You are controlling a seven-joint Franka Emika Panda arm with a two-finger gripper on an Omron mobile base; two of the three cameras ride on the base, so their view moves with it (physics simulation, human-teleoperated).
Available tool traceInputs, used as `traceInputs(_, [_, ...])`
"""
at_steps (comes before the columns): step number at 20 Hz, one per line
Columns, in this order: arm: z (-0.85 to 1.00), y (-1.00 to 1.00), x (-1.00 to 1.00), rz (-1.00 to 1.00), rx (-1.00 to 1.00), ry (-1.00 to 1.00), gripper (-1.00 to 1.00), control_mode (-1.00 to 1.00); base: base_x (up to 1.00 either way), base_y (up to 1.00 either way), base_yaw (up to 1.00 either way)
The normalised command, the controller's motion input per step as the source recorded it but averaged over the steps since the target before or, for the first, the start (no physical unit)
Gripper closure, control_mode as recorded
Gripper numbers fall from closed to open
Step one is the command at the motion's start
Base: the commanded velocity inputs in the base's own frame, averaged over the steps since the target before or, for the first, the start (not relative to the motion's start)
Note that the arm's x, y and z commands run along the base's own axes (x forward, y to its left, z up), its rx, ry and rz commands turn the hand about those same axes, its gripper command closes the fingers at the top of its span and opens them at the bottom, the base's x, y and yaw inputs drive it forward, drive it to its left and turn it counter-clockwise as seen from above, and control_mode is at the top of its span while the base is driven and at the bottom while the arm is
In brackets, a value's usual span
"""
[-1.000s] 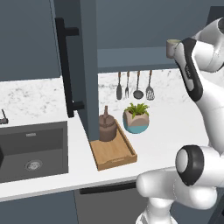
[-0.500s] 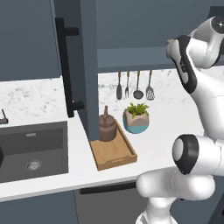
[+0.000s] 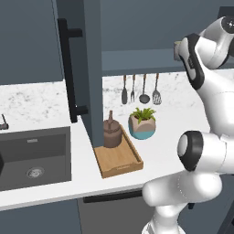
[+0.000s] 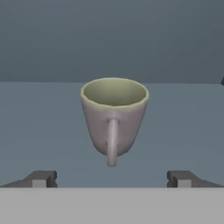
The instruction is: Pick the kettle from the counter and place it on the tray. Then pick the mug from the cabinet and place it on the tray. Then close the cabinet doors.
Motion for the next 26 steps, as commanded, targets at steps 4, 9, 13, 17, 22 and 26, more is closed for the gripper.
traceInputs(4, [-0.09,0.0,0.19,0.0,0.0,0.0,-1.0,-1.0,0.0,0.0,0.0])
traceInputs(9, [-0.09,0.0,0.17,0.0,0.0,0.0,-1.0,-1.0,0.0,0.0,0.0])
traceInputs(13, [-0.01,0.0,0.08,0.0,0.0,0.0,-1.0,-1.0,0.0,0.0,0.0])
traceInputs(17, [-0.02,0.0,0.11,0.0,0.0,0.0,-1.0,-1.0,0.0,0.0,0.0])
traceInputs(22, [-0.01,0.0,0.14,0.0,0.0,0.0,-1.0,-1.0,0.0,0.0,0.0])
traceInputs(26, [-0.02,0.0,0.11,0.0,0.0,0.0,-1.0,-1.0,0.0,0.0,0.0])
